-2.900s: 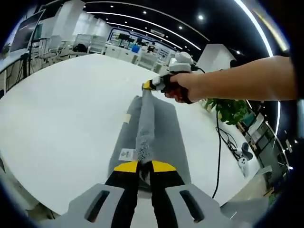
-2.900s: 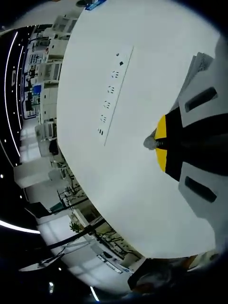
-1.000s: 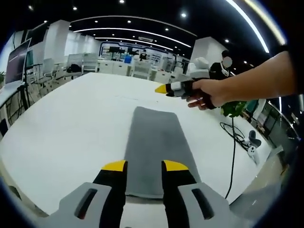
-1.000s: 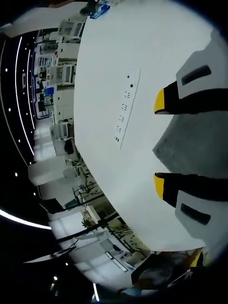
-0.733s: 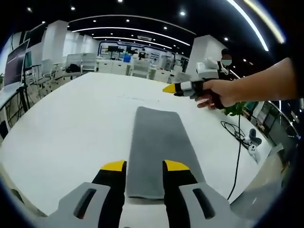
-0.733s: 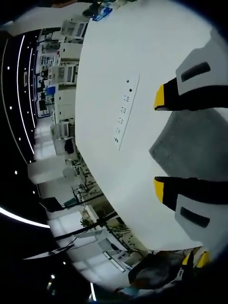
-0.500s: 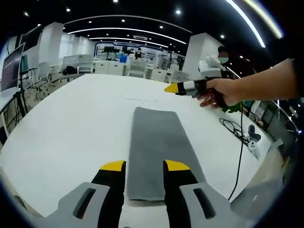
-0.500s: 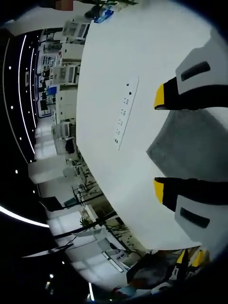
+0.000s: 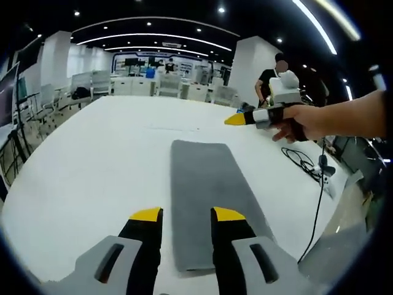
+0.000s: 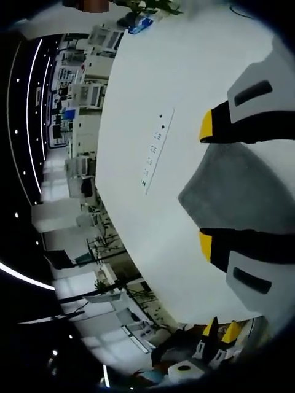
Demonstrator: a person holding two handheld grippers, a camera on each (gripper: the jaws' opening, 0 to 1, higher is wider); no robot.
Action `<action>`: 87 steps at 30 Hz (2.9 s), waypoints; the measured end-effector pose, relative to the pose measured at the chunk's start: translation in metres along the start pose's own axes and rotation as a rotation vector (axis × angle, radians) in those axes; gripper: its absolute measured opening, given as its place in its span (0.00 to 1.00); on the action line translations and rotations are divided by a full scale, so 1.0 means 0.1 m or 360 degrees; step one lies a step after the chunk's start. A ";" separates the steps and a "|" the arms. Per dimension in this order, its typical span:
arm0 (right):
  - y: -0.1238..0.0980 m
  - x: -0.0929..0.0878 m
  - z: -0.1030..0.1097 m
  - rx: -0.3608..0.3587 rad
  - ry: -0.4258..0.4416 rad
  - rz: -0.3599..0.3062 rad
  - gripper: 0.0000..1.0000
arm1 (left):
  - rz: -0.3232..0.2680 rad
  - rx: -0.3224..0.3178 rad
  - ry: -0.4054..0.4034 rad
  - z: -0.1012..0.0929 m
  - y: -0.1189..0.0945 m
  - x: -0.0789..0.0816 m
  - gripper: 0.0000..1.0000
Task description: Fold the towel on the table until its edges align and the towel forms a compact rectangular stack.
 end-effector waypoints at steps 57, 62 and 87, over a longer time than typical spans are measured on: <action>-0.51 -1.10 0.39 -0.0105 -0.0131 0.0133 0.37 | 0.0237 -0.0344 0.0498 0.27 0.79 0.01 0.43; -0.48 -1.23 0.45 -0.0122 -0.0195 0.0181 0.21 | 0.0294 -0.0401 0.0494 0.22 0.87 -0.09 0.35; -0.29 -1.77 0.59 -0.0030 -0.0397 0.0513 0.24 | 0.0559 -0.0528 0.0435 0.04 1.00 -0.50 0.17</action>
Point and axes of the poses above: the point that each gripper's makers call its tool centre point, and the gripper's own axes: y roughly forward along the fingers, z roughly to its left, x roughly out of its top, the point moved 2 cm from there along -y, roughly backward along the fingers, and after that the axes turned 5 degrees about y, right-handed, at the moved point
